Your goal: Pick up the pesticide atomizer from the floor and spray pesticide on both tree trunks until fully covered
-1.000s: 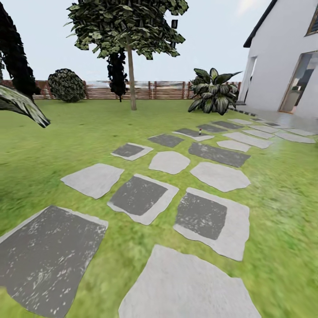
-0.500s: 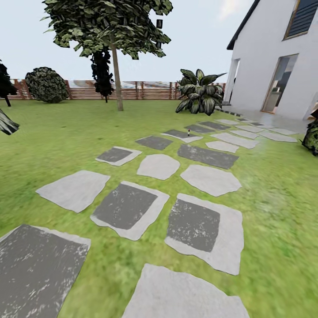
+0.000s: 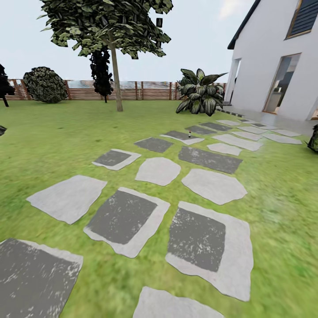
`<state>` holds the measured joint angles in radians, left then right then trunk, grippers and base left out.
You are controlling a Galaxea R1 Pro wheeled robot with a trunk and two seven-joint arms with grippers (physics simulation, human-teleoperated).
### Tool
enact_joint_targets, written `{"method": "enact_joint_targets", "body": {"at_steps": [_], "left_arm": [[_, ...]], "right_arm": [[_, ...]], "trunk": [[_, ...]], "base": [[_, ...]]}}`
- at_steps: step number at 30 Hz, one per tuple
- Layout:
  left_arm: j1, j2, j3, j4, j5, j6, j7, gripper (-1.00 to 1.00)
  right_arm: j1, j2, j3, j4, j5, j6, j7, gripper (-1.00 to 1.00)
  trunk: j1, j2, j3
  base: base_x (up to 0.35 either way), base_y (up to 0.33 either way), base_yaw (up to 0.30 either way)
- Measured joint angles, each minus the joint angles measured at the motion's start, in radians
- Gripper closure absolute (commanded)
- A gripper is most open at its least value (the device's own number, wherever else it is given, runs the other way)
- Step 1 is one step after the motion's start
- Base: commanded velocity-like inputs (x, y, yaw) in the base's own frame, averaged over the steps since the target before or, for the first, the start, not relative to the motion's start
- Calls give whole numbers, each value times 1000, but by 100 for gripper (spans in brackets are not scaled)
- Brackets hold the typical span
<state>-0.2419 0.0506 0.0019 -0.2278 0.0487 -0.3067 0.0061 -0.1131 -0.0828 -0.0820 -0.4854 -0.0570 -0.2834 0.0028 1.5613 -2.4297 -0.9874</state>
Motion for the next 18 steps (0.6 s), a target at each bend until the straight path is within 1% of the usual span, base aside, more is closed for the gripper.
{"method": "enact_joint_targets", "body": {"at_steps": [5, 9, 18], "left_arm": [[0, 0, 0, 0, 0, 0, 0, -100], [0, 0, 0, 0, 0, 0, 0, -100], [0, 0, 0, 0, 0, 0, 0, -100]], "right_arm": [[0, 0, 0, 1, 0, 0, 0, -100], [0, 0, 0, 30, -1, -1, 0, -100], [0, 0, 0, 41, -1, -1, 0, -100]], "trunk": [[0, 0, 0], [0, 0, 0], [0, 0, 0]], "base": [[340, 0, 0], [340, -29, 0], [323, -131, 0]]}}
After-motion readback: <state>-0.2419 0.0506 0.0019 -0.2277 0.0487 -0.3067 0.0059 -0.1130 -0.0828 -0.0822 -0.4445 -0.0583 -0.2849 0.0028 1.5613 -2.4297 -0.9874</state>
